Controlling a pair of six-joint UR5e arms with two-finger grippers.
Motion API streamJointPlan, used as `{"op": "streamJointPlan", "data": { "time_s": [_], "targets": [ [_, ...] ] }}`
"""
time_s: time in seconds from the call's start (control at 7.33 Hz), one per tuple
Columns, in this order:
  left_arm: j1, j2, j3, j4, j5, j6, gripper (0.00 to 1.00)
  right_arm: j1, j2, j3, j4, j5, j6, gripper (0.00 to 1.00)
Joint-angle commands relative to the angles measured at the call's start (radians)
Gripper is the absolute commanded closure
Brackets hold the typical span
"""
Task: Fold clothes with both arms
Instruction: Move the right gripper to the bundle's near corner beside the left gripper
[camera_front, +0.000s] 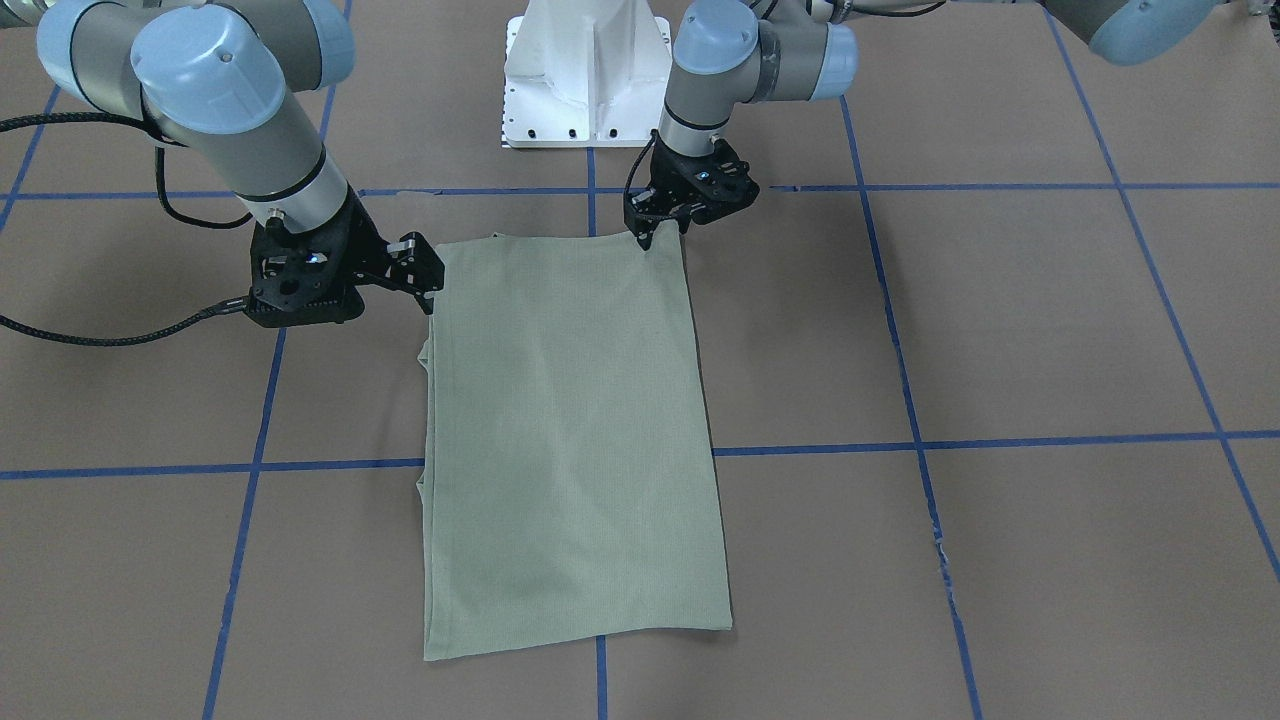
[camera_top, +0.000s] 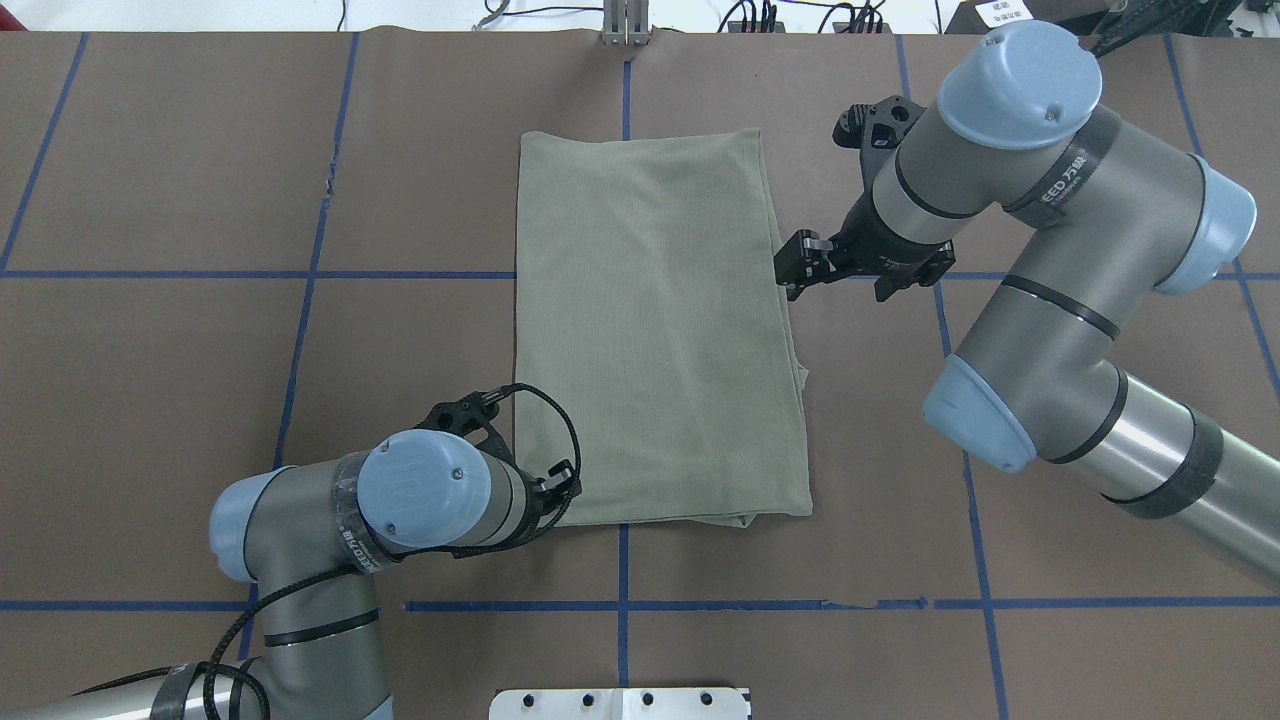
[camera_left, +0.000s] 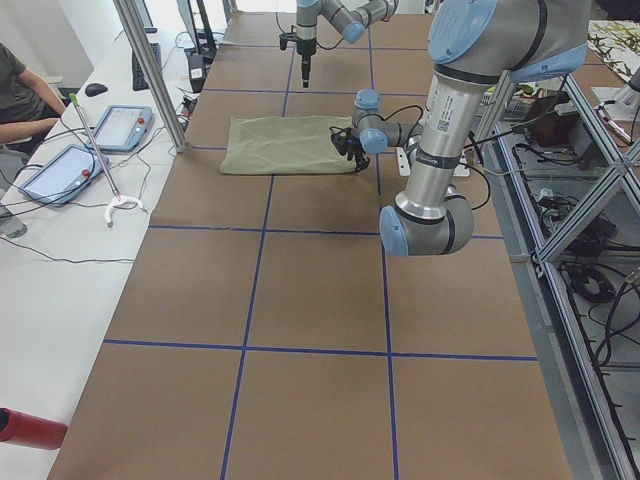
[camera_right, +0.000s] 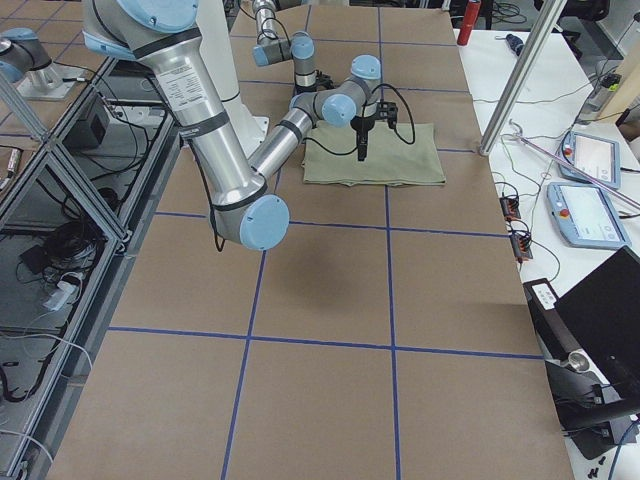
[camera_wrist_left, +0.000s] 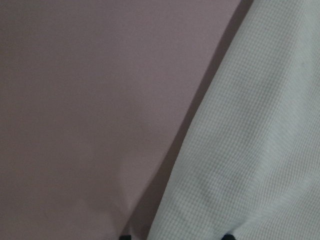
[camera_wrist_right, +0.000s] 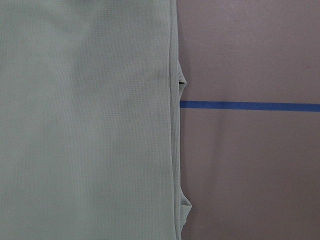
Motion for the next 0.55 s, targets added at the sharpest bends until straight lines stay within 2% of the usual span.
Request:
{"op": "streamJointPlan", "data": {
  "time_s": [0.0,0.14,0.27,0.41],
  "targets": [
    [0.001,-0.002,-0.001,-0.001,0.000,0.000,0.34,0.001,-0.004,0.000,0.000,0.000,-0.001,0.00],
    [0.001,-0.005,0.001,-0.001,0.000,0.000,0.41,0.001,-0.006,0.000,0.000,0.000,-0.001,0.00],
    [0.001,-0.006,-0.001,-0.001,0.000,0.000,0.61,0.001,-0.006,0.000,0.000,0.000,-0.001,0.00],
    [0.002,-0.006,-0.002,-0.001,0.003,0.000,0.88,0.001,-0.006,0.000,0.000,0.000,-0.001,0.00]
  ]
}}
